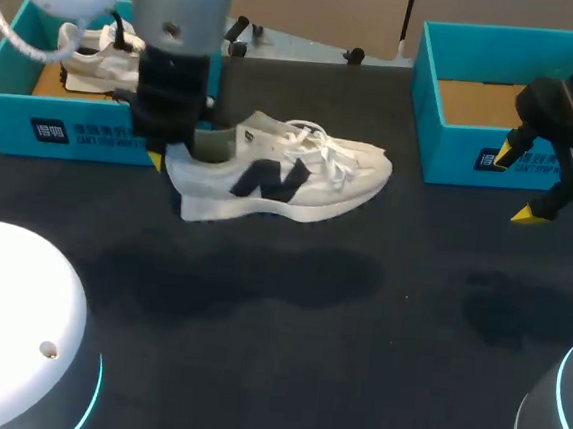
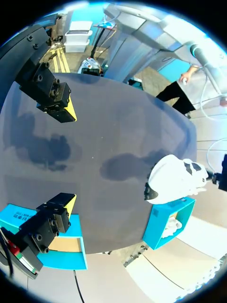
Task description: Take the shoe out of the shoebox, open the shoe tongue, remove and reinsert the insole, then place the shoe into the shoebox
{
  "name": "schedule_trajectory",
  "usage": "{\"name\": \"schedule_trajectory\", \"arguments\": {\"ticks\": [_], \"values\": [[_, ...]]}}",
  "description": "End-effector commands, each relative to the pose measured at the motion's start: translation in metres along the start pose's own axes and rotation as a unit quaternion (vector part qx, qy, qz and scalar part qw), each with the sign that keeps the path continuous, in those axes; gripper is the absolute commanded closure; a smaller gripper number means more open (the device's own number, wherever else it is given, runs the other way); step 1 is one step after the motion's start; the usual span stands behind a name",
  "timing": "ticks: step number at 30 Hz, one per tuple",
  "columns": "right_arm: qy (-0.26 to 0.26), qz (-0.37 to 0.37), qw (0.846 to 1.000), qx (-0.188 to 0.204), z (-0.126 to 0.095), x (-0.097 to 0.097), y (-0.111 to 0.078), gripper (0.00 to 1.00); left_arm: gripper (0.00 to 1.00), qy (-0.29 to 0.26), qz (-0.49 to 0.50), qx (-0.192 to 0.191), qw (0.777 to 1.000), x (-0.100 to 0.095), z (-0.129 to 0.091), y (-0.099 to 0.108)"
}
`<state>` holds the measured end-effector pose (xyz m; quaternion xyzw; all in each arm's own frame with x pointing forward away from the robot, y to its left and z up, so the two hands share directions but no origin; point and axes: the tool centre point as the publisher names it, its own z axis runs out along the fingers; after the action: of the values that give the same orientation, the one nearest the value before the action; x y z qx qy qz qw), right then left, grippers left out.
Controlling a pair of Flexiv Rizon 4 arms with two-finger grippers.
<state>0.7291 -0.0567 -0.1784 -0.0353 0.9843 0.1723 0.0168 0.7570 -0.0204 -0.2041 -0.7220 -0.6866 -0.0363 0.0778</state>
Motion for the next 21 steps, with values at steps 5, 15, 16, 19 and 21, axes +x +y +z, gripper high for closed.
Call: {"name": "schedule_trajectory", "arguments": {"ticks": [5,15,16,19,21], "values": [[0.001,0.000,1.000,0.001,0.001,-0.001,0.000,0.00,1.00,0.000,-0.009,-0.026,1.000,-0.031,0.021,-0.027],[0.001,0.000,1.000,0.001,0.001,-0.001,0.000,0.00,1.00,-0.031,-0.021,-0.039,0.999,-0.051,0.048,-0.039],[0.001,0.000,1.000,0.001,0.001,-0.001,0.000,0.00,1.00,-0.032,-0.020,-0.043,0.998,-0.054,0.052,-0.040],[0.001,0.000,1.000,0.001,0.001,-0.001,0.000,0.00,1.00,-0.028,-0.017,-0.049,0.998,-0.060,0.065,-0.040],[0.001,0.000,1.000,0.001,0.001,-0.001,0.000,0.00,1.00,-0.024,-0.013,-0.048,0.998,-0.063,0.073,-0.041]]}}
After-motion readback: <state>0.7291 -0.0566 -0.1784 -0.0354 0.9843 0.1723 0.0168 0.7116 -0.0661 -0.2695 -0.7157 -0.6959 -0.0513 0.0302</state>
